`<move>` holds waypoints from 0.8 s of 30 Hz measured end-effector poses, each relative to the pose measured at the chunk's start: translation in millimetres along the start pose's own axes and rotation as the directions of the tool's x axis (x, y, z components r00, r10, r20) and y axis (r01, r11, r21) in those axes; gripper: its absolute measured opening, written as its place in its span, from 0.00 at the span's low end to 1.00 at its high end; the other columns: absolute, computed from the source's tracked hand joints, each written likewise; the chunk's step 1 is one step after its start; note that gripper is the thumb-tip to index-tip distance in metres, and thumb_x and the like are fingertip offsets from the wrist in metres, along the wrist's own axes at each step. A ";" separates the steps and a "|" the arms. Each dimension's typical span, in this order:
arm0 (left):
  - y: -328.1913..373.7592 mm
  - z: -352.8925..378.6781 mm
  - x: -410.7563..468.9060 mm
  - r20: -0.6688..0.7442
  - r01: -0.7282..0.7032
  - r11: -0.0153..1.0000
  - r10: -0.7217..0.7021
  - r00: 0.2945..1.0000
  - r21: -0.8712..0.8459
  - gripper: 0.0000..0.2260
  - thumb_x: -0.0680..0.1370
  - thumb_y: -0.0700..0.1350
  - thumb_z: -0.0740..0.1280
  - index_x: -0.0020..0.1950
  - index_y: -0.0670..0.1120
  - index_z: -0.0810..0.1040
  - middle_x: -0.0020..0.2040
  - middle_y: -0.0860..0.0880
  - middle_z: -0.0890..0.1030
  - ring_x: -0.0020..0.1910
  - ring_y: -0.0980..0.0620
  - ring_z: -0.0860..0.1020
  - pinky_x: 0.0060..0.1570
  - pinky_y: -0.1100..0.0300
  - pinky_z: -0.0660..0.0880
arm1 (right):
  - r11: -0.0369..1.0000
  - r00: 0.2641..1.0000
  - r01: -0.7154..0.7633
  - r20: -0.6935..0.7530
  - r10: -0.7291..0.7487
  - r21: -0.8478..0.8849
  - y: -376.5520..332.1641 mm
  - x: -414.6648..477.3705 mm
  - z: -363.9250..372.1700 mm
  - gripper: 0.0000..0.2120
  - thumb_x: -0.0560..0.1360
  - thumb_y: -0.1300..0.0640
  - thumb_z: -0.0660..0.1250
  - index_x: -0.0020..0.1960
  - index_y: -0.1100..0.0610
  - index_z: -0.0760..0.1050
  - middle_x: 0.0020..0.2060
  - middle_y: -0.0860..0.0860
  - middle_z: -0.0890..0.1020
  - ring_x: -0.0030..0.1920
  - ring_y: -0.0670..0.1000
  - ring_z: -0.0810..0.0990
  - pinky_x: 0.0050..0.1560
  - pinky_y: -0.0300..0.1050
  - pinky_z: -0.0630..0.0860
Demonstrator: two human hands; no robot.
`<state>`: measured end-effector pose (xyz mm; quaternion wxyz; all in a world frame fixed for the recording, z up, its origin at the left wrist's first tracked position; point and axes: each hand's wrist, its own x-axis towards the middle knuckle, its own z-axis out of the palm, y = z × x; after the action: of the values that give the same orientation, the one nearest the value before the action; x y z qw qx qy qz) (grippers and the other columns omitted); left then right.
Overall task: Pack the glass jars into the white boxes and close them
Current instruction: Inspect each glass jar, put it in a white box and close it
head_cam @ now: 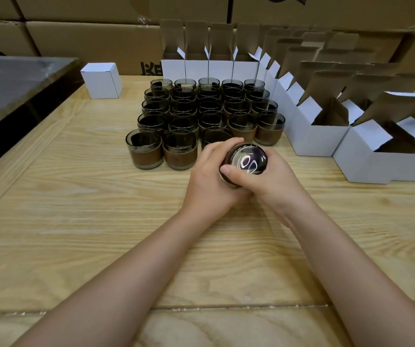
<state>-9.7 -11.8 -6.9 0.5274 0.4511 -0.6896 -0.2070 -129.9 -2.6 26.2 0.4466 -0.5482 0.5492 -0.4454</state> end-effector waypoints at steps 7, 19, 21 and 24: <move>1.0 -3.9 2.8 -0.007 0.085 0.990 -0.086 0.996 -0.116 0.29 0.62 0.47 0.75 0.63 0.56 0.75 0.56 0.56 0.79 0.54 0.66 0.76 0.55 0.71 0.71 | 0.986 0.993 0.102 0.067 -0.094 -0.129 -2.0 1.3 -12.0 0.27 0.60 0.49 0.80 0.56 0.52 0.75 0.45 0.44 0.81 0.45 0.45 0.81 0.50 0.43 0.78; 1.6 -6.4 4.9 -0.031 0.101 0.973 -0.110 0.993 -0.206 0.26 0.65 0.47 0.79 0.61 0.55 0.74 0.52 0.61 0.80 0.54 0.66 0.77 0.52 0.70 0.73 | 0.978 0.946 0.096 0.289 -0.148 0.185 -0.1 6.2 -29.0 0.17 0.68 0.53 0.69 0.56 0.51 0.80 0.49 0.47 0.85 0.52 0.45 0.83 0.47 0.36 0.78; 1.0 -6.5 5.0 -0.034 0.093 0.975 -0.101 0.994 -0.201 0.27 0.66 0.44 0.80 0.61 0.55 0.74 0.53 0.60 0.80 0.55 0.64 0.77 0.55 0.66 0.74 | 0.974 0.956 0.041 0.274 -0.103 0.222 0.6 7.3 -29.5 0.19 0.68 0.51 0.68 0.58 0.53 0.79 0.51 0.49 0.85 0.51 0.47 0.83 0.47 0.37 0.79; 0.2 -8.1 5.4 -0.032 0.076 0.978 -0.083 0.996 -0.192 0.27 0.66 0.41 0.80 0.61 0.54 0.74 0.54 0.59 0.80 0.56 0.61 0.78 0.58 0.59 0.76 | 0.967 0.972 0.000 0.226 -0.059 0.253 0.8 7.8 -28.2 0.21 0.68 0.49 0.67 0.58 0.55 0.79 0.52 0.52 0.85 0.50 0.52 0.84 0.46 0.37 0.79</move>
<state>-2.6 -14.7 -0.9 0.5730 0.4297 -0.6374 -0.2841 -157.7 -10.4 31.2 0.5667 -0.5436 0.4240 -0.4511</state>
